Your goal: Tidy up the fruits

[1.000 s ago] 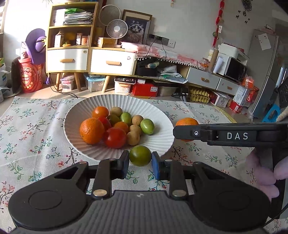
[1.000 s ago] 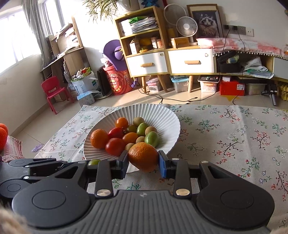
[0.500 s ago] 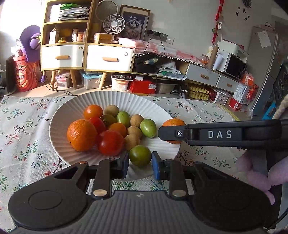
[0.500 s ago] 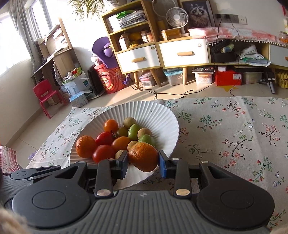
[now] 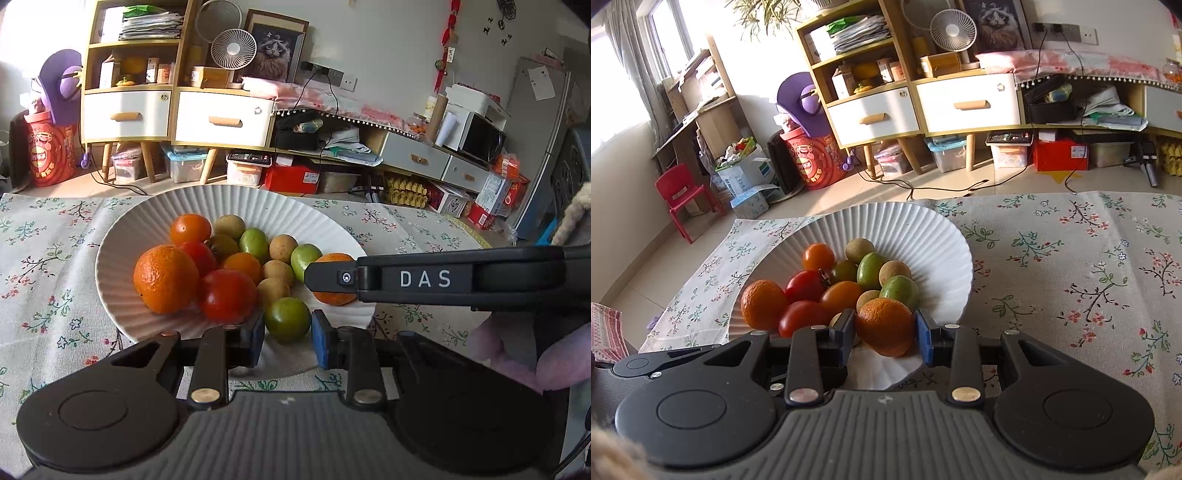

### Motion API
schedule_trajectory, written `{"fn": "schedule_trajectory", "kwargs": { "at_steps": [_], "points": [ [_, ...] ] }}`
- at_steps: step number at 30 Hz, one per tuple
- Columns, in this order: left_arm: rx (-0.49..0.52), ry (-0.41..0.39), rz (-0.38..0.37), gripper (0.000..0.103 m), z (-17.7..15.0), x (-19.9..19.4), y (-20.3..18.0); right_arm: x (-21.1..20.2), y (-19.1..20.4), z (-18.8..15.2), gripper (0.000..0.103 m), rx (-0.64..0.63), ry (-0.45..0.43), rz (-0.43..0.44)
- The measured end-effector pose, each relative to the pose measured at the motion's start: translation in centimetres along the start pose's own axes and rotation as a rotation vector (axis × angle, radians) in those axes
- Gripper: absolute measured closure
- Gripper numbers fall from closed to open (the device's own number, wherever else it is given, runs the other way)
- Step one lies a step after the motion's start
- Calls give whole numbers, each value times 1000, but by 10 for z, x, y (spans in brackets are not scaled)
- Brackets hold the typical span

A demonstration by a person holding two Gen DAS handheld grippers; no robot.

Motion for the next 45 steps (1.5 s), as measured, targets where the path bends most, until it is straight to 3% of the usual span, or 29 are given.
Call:
{"fn": "schedule_trajectory", "kwargs": {
  "at_steps": [8,12,18,25,30,37,40,45],
  "points": [
    [16,-2,0,73,0,-1,-1,0,1,0,71,-4,2,1],
    [21,-3,7,63,-1,-3,-2,-5,3,2,69,-2,-16,11],
    [27,-10,38,45,-2,-14,-3,-19,0,3,59,11,-35,-14],
    [38,-7,79,36,-5,-32,-8,-41,-9,-2,48,23,-43,-53],
    [17,17,137,22,-13,-46,-7,-55,-11,-10,38,13,-30,-96],
    [-67,56,245,12,-23,-71,-6,-76,-4,-26,25,-6,7,-168],
    [-66,66,279,7,-25,-81,-11,-81,1,-30,20,-9,31,-225],
    [-52,78,306,2,-32,-94,-20,-88,7,-40,9,-4,57,-247]
  ]
}}
Point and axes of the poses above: each gripper's, at about its wrist camera, not at the fingertips, and x roughly the way its jaws point, y to its left, z to its top, the point moved 1 cm from there along x, roughly the way its jaws point, and after that the axes turned 7 degrees about -x, right-handed, at the moved point
